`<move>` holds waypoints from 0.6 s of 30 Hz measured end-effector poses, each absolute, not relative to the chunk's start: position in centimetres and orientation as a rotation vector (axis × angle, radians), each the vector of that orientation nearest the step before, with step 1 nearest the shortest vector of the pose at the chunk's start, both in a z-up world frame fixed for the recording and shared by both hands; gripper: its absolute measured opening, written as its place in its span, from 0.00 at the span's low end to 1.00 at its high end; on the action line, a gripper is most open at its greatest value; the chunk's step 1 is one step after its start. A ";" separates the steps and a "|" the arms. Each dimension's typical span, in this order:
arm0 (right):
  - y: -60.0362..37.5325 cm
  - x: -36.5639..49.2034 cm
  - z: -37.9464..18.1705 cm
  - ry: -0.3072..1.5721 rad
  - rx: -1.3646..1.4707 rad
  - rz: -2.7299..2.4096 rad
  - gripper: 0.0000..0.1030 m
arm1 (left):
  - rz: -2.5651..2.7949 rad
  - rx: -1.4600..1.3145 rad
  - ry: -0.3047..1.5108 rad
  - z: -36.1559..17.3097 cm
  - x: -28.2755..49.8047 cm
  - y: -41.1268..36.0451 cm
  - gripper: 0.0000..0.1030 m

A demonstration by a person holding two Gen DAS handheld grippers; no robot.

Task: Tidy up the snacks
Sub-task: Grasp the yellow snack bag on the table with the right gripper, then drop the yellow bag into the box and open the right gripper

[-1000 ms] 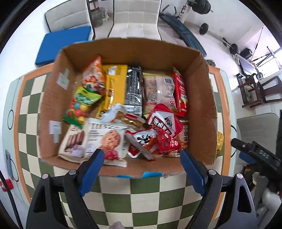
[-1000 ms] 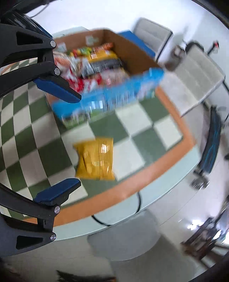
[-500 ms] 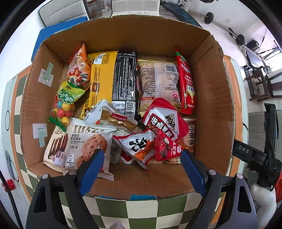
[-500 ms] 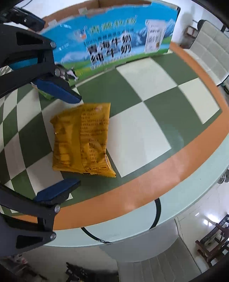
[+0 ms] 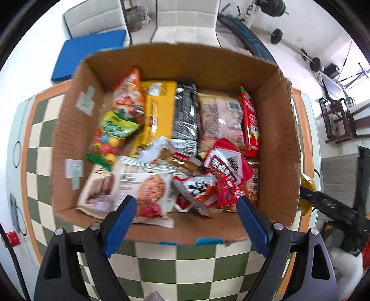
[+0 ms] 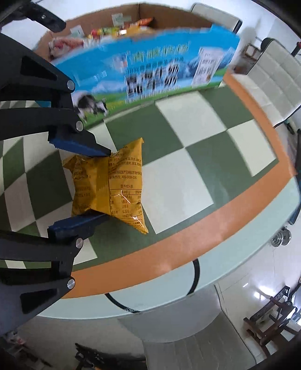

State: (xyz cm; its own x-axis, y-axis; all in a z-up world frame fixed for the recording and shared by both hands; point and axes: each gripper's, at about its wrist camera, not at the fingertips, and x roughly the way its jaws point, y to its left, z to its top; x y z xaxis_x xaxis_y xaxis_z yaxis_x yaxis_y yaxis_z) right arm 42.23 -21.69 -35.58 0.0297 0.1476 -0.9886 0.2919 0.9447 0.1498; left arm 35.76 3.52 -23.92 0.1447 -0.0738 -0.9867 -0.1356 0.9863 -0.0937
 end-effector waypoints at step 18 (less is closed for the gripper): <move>-10.5 43.2 -21.7 1.378 0.309 0.285 0.48 | 0.127 -0.196 1.342 -21.2 36.4 10.0 0.99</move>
State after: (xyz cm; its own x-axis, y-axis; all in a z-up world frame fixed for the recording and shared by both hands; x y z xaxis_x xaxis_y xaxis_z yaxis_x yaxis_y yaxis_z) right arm 43.24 -10.50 -21.70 0.1702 0.3748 -0.9114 -0.0180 0.9259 0.3774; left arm 36.45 10.04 -21.15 0.2236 -0.0216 -0.9744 -0.2033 0.9767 -0.0683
